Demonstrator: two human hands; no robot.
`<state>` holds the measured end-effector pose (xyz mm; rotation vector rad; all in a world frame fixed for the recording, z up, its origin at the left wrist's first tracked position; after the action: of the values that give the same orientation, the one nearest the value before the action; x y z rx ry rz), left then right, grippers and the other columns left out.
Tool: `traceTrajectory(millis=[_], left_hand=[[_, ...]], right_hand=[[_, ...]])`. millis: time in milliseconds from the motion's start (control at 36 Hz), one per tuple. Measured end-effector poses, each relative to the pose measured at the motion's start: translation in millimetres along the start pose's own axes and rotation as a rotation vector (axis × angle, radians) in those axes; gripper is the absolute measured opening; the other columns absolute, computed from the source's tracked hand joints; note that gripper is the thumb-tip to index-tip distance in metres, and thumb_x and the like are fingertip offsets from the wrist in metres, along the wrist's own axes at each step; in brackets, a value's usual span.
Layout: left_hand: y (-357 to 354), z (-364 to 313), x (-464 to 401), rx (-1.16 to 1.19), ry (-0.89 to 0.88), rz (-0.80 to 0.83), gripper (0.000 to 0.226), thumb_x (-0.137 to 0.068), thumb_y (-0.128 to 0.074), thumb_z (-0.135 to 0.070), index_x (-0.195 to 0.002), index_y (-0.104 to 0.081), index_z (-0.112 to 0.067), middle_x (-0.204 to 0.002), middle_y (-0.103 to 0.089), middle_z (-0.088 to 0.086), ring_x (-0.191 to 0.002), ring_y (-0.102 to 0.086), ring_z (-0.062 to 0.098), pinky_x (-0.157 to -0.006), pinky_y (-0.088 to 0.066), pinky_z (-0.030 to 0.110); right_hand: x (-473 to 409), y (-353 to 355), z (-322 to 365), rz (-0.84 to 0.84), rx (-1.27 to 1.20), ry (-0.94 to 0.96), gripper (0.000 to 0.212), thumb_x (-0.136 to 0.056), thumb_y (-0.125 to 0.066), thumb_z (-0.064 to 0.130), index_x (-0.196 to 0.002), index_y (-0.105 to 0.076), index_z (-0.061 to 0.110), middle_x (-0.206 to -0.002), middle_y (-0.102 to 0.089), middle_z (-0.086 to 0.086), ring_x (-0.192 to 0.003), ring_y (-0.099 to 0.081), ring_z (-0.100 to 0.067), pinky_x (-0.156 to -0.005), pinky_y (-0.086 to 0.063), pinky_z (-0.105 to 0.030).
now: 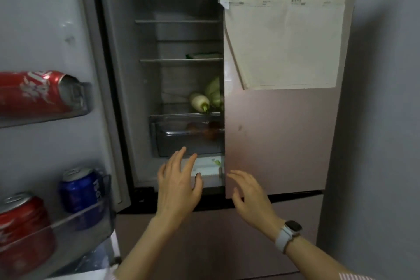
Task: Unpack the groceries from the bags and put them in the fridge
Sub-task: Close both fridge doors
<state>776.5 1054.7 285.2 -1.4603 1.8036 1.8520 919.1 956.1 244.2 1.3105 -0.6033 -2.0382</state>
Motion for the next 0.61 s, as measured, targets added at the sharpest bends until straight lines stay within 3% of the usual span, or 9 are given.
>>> traceTrajectory(millis=[139,250,389,444,528,611], left_hand=[[68,50,58,-0.005,0.089,-0.151,0.044,-0.084,-0.042,-0.031,-0.120,-0.058,-0.012,-0.131,-0.052,0.011,-0.118,-0.049,0.024,-0.096,-0.041,0.040],[126,71,98,-0.054,0.048,-0.250,0.035,-0.084,-0.048,-0.018,-0.111,-0.064,-0.002,-0.115,-0.061,0.013,-0.107,-0.053,0.020,-0.094,-0.040,0.022],[185,105,149,-0.182,0.129,-0.395,0.033,-0.081,-0.050,-0.013,-0.108,-0.064,-0.001,-0.111,-0.061,0.014,-0.104,-0.053,0.022,-0.094,-0.042,0.028],[202,122,168,-0.218,0.208,-0.442,0.034,-0.082,-0.049,-0.014,-0.111,-0.061,-0.001,-0.114,-0.058,0.015,-0.106,-0.053,0.024,-0.095,-0.042,0.031],[219,137,183,-0.232,0.298,-0.471,0.040,-0.085,-0.049,-0.021,-0.119,-0.054,0.000,-0.120,-0.053,0.018,-0.112,-0.049,0.026,-0.101,-0.037,0.028],[220,150,189,-0.153,0.420,-0.485,0.055,-0.085,-0.045,-0.033,-0.132,-0.043,-0.003,-0.132,-0.045,0.016,-0.124,-0.041,0.023,-0.107,-0.031,0.031]], right_hand=[[-4,-39,64,-0.038,-0.169,0.158,0.041,-0.087,-0.032,0.022,-0.116,-0.058,0.009,-0.118,-0.057,-0.006,-0.113,-0.046,-0.012,-0.097,-0.038,-0.022],[-14,-70,138,-0.040,-0.272,0.344,0.038,-0.084,-0.036,0.013,-0.114,-0.058,0.006,-0.116,-0.057,-0.011,-0.112,-0.046,-0.016,-0.093,-0.044,-0.030],[-9,-101,227,-0.066,-0.328,0.575,0.042,-0.081,-0.042,0.012,-0.120,-0.057,0.007,-0.122,-0.058,-0.012,-0.114,-0.048,-0.021,-0.102,-0.036,-0.040],[1,-114,254,-0.052,-0.292,0.647,0.041,-0.081,-0.044,0.017,-0.120,-0.057,0.011,-0.115,-0.062,-0.009,-0.109,-0.053,-0.020,-0.105,-0.032,-0.045],[6,-121,266,-0.045,-0.301,0.613,0.037,-0.081,-0.046,0.026,-0.113,-0.060,0.013,-0.100,-0.062,-0.008,-0.099,-0.051,-0.018,-0.106,-0.028,-0.046],[7,-116,263,-0.029,-0.353,0.577,0.036,-0.081,-0.045,0.029,-0.108,-0.061,0.011,-0.099,-0.061,-0.008,-0.099,-0.046,-0.016,-0.107,-0.024,-0.040]])
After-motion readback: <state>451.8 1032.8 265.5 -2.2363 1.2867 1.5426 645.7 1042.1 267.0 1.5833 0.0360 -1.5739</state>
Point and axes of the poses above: each hand's wrist, its own x-axis away from the middle knuckle, its own y-axis out of the back of the hand, z = x × y, the point moved 6 cm from there along -x, towards the middle knuckle
